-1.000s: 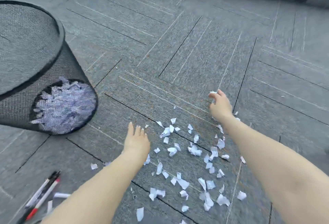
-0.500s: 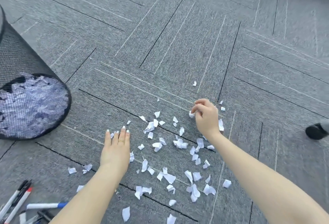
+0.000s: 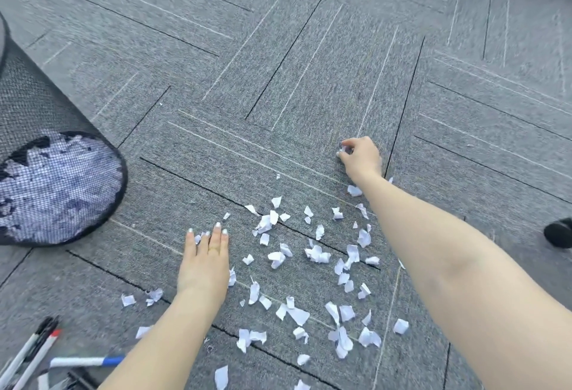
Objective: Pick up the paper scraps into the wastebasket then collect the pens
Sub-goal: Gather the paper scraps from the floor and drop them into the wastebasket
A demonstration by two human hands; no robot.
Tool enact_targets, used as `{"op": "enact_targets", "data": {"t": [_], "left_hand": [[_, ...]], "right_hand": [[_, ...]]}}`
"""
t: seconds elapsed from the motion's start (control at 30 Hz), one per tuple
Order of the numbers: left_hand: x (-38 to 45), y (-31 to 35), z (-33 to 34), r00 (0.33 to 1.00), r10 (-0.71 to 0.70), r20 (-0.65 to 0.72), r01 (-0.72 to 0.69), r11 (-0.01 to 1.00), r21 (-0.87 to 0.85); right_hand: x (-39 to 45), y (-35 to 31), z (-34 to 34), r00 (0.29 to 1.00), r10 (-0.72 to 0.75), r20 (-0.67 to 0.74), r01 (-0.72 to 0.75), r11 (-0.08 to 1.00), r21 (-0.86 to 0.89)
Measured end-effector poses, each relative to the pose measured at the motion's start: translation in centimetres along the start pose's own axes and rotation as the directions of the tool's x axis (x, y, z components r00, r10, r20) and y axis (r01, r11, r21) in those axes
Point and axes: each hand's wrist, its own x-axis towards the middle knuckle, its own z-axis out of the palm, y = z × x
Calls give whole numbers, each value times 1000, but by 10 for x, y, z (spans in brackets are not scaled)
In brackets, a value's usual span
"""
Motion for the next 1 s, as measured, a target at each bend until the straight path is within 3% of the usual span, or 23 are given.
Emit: {"op": "enact_targets", "data": {"t": [0.17, 0.37, 0.43, 0.53, 0.67, 0.73, 0.8, 0.87, 0.9, 1.0], "left_hand": [[-2, 1, 2, 1000, -4, -5, 4, 1000, 14], [-3, 4, 5, 999, -12, -36, 12, 1000, 6], [-4, 6, 5, 999, -17, -36, 17, 1000, 12], [-3, 8, 8, 999, -18, -52, 19, 1000, 20], [-3, 8, 9, 998, -18, -56, 19, 1000, 13], [-2, 7, 9, 998, -12, -57, 13, 1000, 17], [-3, 5, 8, 999, -3, -40, 4, 1000, 28], [-3, 4, 7, 999, 0, -40, 2, 999, 34], [-2, 3, 7, 999, -1, -46, 2, 1000, 32], [-3, 2, 6, 999, 2, -45, -1, 1000, 9]], "right_hand": [[-10, -2, -3, 996, -75, -58, 65, 986, -151], [-56, 29, -2, 969, -175, -173, 176, 984, -9], [-61, 45, -8, 976, -55, -210, 71, 995, 73], [-67, 56, -16, 986, 57, -156, -36, 991, 129], [-115, 43, -10, 988, -147, 45, 130, 954, 270], [-131, 37, -7, 968, -248, -43, 250, 925, 288], [-116, 35, -5, 972, -146, -183, 194, 940, 281], [-100, 36, -7, 991, 1, -134, 31, 970, 241], [-97, 36, -7, 997, -2, -79, 16, 984, 178], [-127, 30, 2, 962, -234, 139, 233, 972, 24]]}}
